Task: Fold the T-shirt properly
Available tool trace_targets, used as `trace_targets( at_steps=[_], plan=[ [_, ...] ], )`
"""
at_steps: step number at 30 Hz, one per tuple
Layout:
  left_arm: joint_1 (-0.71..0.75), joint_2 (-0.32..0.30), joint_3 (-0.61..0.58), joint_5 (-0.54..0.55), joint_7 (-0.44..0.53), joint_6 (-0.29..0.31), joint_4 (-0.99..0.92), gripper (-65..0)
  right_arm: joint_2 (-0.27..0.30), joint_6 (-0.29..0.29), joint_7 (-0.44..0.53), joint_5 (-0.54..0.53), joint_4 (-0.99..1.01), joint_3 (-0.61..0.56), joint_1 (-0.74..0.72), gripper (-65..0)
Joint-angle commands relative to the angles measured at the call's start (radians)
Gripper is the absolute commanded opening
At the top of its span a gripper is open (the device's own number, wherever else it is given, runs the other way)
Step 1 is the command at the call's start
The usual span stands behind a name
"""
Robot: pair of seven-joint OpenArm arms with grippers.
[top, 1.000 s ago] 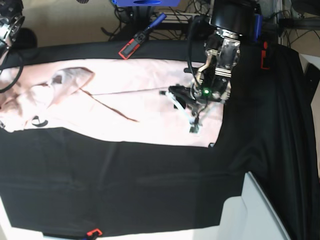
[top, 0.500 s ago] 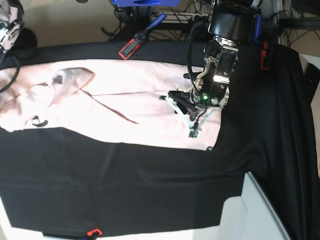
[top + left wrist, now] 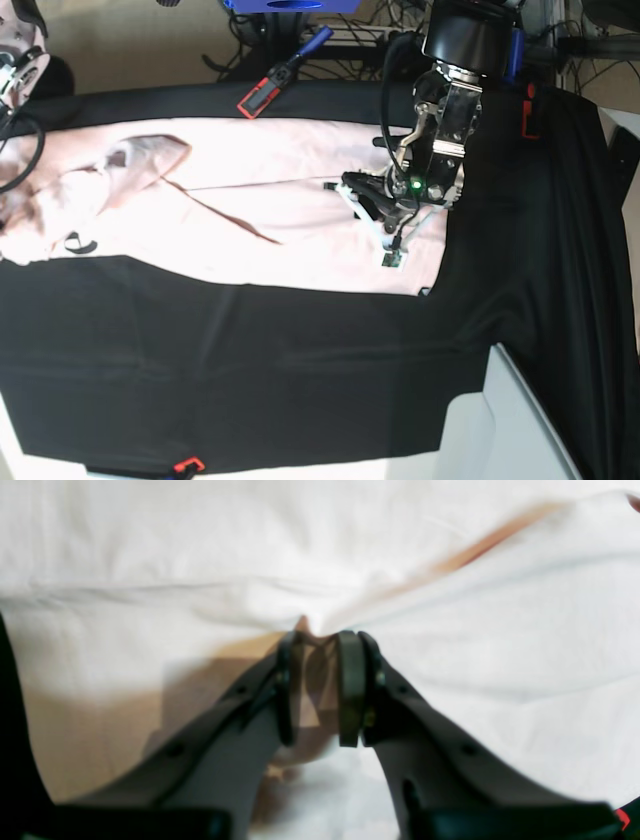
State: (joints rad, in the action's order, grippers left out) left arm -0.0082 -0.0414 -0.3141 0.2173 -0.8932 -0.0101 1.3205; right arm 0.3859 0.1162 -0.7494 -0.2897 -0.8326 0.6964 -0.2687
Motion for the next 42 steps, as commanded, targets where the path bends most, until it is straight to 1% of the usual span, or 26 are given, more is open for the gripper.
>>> trace_targets(
  at_steps=[1,4,5,8,10,11,12,13,16,20,24,26,31,34,36,37,40,42],
  plan=[
    [-0.002,-0.002,0.002,-0.012,-0.027,-0.008,0.008,-53.7,0.025,0.007,0.017,-0.007,-0.014,0.003,-0.022,-44.8],
    [-0.002,-0.002,0.002,-0.012,-0.027,-0.008,0.008,-53.7,0.025,0.013,0.017,-0.007,-0.014,0.003,-0.022,-45.1],
    [-0.002,-0.002,0.002,-0.012,-0.027,-0.008,0.008,-53.7,0.025,0.029,0.017,-0.007,-0.014,0.003,-0.022,-45.1],
    [-0.002,-0.002,0.002,-0.009,-0.027,-0.008,0.008,-53.7,0.025,0.121,0.017,-0.007,-0.014,0.009,-0.022,-45.4],
    [-0.002,-0.002,0.002,-0.012,-0.027,-0.008,0.008,-53.7,0.025,0.152,0.017,-0.007,-0.014,0.01,-0.022,-45.4],
    [-0.002,-0.002,0.002,-0.012,-0.027,-0.008,0.008,-53.7,0.025,0.152,0.017,-0.007,-0.014,0.01,-0.022,-46.4],
    [-0.002,-0.002,0.002,-0.012,-0.027,-0.008,0.008,-53.7,0.025,0.152,0.018,-0.007,-0.014,0.01,-0.022,-48.9],
    [-0.002,-0.002,0.002,-0.012,-0.028,-0.008,0.008,-53.7,0.025,0.152,0.018,-0.007,-0.014,0.01,-0.022,-52.2],
    [0.0,-0.002,0.002,-0.012,-0.028,-0.008,0.006,-53.7,0.026,0.152,0.018,-0.007,-0.014,0.004,-0.022,-65.0],
    [0.0,-0.002,0.002,-0.012,-0.028,-0.008,0.006,-53.7,0.032,0.15,0.026,-0.006,-0.014,0.004,-0.024,-65.0],
    [0.001,-0.005,0.002,-0.012,-0.028,-0.008,0.004,-53.7,0.037,0.147,0.093,-0.001,0.008,0.001,-0.024,-65.0],
    [0.012,-0.021,0.003,-0.012,-0.028,-0.008,0.009,-53.7,0.068,0.147,0.121,-0.001,0.058,-0.004,-0.024,-65.0],
    [0.014,-0.044,0.003,-0.005,-0.028,-0.008,0.011,-53.7,0.129,0.147,0.247,-0.003,0.217,-0.143,-0.063,-65.0],
    [0.014,-0.045,0.003,-0.005,-0.028,-0.008,0.011,-53.7,0.14,0.147,0.293,-0.003,0.269,-0.188,-0.093,-65.0],
    [0.014,-0.045,0.003,-0.005,-0.028,-0.008,0.011,-53.7,0.144,0.147,0.307,-0.003,0.276,-0.194,-0.094,-65.0],
    [0.014,-0.045,0.003,-0.005,-0.028,-0.008,0.011,-53.7,0.144,0.138,0.311,-0.003,0.276,-0.194,-0.096,-65.0],
    [0.014,-0.045,0.003,-0.005,-0.028,-0.008,0.011,-53.7,0.146,0.069,0.342,-0.003,0.276,-0.195,-0.105,-65.0],
    [0.014,-0.045,0.005,-0.005,-0.03,-0.008,0.011,-53.7,0.147,0.046,0.36,-0.001,0.276,-0.197,-0.105,-65.0]
  ],
)
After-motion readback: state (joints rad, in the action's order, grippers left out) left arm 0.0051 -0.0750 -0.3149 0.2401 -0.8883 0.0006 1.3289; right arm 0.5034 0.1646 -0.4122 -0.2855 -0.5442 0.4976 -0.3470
